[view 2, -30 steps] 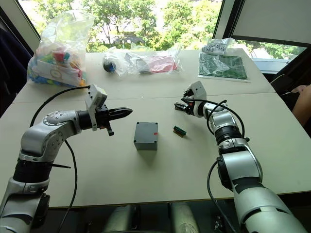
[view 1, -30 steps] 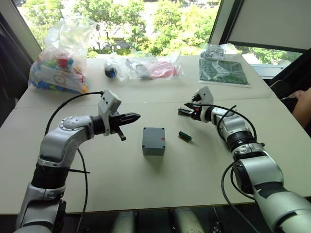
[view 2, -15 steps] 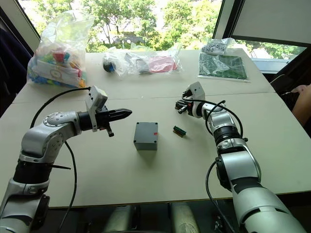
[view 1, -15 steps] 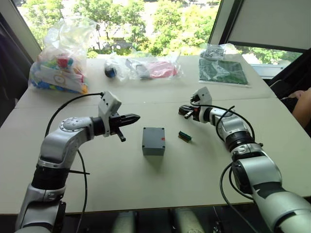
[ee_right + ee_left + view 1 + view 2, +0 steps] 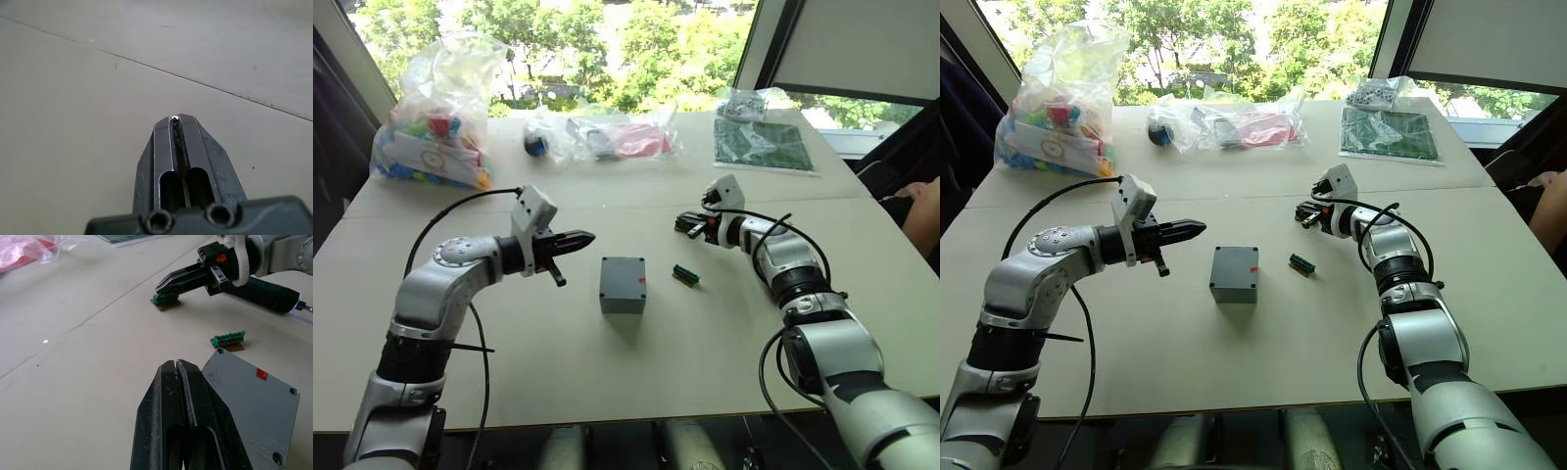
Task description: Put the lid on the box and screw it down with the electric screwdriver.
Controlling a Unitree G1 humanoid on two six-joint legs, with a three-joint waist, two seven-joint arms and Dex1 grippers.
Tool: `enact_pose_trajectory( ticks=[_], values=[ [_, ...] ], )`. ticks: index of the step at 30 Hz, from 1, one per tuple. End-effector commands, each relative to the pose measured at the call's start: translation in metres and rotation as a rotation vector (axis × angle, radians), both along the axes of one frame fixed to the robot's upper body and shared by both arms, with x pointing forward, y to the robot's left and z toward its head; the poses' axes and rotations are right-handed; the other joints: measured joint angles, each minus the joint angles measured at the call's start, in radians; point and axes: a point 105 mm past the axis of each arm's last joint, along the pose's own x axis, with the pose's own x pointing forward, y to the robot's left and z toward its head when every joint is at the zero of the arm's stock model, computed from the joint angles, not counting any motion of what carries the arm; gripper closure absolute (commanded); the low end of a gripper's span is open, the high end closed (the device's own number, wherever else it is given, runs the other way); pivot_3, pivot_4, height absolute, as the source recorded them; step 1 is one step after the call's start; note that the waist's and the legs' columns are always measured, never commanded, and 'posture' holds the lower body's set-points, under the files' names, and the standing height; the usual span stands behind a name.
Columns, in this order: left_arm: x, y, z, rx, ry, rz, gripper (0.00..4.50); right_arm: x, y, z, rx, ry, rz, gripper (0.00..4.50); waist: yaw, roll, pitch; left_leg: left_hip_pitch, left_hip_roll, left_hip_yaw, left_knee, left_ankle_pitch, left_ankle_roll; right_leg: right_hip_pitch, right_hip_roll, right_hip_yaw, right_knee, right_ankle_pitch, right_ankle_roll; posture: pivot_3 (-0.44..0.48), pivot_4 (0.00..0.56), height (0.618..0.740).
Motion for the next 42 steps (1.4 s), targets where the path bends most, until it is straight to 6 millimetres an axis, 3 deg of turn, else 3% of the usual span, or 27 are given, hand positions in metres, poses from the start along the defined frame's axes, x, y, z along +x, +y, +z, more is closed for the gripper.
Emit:
enact_pose_trajectory(
  ticks=[1,10,13,15,19,25,42],
  values=[
    [0.000,-0.004,0.007,-0.007,-0.032,-0.019,4.50,0.001,0.000,0.035,0.051,-0.095,0.006,4.48,0.000,0.000,0.000,0.000,0.000,0.000,0.000,0.000,0.000,0.000,0.000,0.000,0.000,0.000,0.000,0.000,0.150,0.740],
    [-0.003,-0.004,0.008,-0.009,-0.030,-0.033,4.50,-0.018,0.008,0.057,0.086,-0.128,0.065,4.48,0.001,0.000,0.000,0.000,0.000,0.000,0.000,0.000,0.000,0.000,0.000,0.000,0.000,0.000,0.000,0.000,0.150,0.740],
    [-0.014,0.002,0.010,0.013,-0.015,-0.067,4.50,-0.064,0.018,0.069,0.114,-0.119,0.214,4.48,0.010,0.000,0.000,-0.002,0.000,-0.002,0.000,0.000,0.000,-0.001,0.000,-0.001,0.000,0.000,0.000,0.000,0.150,0.740],
    [-0.029,0.003,0.007,0.046,0.022,-0.134,4.50,-0.095,0.026,0.059,0.102,-0.074,0.284,4.48,0.013,0.000,0.000,-0.002,0.000,-0.002,-0.001,0.000,0.000,-0.002,0.000,-0.001,0.000,-0.001,0.000,0.000,0.150,0.740],
    [-0.041,0.002,0.001,0.080,0.061,-0.191,4.50,-0.125,0.038,0.046,0.113,-0.004,0.333,4.48,0.010,0.000,0.000,0.000,0.000,0.000,0.000,0.000,0.000,0.000,0.000,0.000,0.000,-0.001,0.000,0.000,0.150,0.740],
    [-0.034,0.000,-0.001,0.070,0.058,-0.169,4.50,-0.130,0.048,0.037,0.122,0.021,0.325,4.48,0.013,0.000,0.000,0.000,0.000,0.000,0.001,0.000,0.000,0.000,0.001,0.000,0.000,-0.001,0.000,0.000,0.150,0.740],
    [-0.031,-0.001,-0.005,0.076,0.053,-0.138,4.50,-0.116,0.071,0.026,0.092,-0.005,0.355,4.48,0.025,0.000,0.000,0.000,0.000,0.000,0.001,0.000,0.000,0.000,0.001,0.000,0.000,-0.001,0.000,0.000,0.150,0.740]
  ],
)
